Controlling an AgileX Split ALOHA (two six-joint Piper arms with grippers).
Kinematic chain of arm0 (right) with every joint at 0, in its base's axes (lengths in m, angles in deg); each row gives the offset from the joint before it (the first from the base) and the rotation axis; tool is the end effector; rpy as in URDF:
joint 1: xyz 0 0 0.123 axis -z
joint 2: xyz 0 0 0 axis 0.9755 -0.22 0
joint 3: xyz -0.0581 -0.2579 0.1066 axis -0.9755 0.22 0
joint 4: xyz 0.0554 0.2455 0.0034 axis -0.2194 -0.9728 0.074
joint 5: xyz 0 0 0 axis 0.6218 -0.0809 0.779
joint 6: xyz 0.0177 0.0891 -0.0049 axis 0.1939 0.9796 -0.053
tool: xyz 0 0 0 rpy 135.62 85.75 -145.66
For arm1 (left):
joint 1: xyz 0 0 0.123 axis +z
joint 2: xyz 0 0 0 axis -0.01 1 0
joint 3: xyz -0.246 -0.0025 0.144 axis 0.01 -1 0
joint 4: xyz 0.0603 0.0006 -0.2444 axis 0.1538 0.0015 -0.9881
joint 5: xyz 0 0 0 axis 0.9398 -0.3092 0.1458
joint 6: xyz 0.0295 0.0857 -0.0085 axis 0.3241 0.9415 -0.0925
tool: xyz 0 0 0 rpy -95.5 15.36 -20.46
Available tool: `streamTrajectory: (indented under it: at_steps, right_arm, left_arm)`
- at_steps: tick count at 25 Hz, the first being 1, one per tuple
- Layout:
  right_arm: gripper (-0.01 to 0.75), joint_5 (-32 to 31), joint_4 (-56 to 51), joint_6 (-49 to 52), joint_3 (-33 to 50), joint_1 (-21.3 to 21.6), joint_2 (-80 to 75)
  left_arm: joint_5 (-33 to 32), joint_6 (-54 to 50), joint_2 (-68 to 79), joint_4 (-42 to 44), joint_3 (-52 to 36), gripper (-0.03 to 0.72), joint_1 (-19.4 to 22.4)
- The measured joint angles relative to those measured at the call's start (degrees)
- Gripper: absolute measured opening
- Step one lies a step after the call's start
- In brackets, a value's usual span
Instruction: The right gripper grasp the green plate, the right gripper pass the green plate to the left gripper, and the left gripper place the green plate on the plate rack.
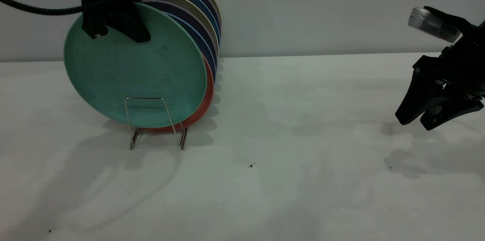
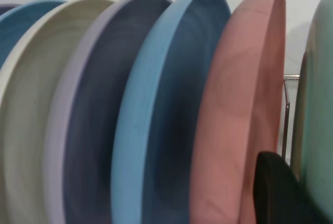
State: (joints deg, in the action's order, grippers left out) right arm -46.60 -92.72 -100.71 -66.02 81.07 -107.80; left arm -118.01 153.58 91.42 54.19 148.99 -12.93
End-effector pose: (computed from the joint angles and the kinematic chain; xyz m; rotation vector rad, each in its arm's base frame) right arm 0.3845 0.0169 0.0971 -0.3111 2.8483 0.6674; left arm 0.4219 -0.1088 0.2087 1.7999 1.8451 0.1725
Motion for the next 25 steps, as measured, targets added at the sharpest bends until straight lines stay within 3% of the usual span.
streamTrajectory:
  at_steps: [6, 13, 21, 25]
  right_arm:
    - [0.536, 0.1, 0.1, 0.0, 0.0, 0.0, 0.0]
    - [0.536, 0.3, 0.2, 0.1, 0.0, 0.0, 0.0]
    - [0.536, 1.0, 0.3, 0.1, 0.0, 0.1, 0.0]
    - [0.536, 0.9, 2.1, 0.1, -1.2, 0.1, 0.3]
  left_arm:
    - [-1.0, 0.0, 0.0, -0.1, 0.0, 0.344, 0.0]
    - [-4.2, -0.1, -1.2, -0.1, 0.1, 0.503, 0.0]
    - [-6.2, -5.8, -9.0, -0.5, 0.1, 0.544, 0.0]
    - [-5.9, -21.3, -12.9, -0.5, 0.1, 0.545, 0.4]
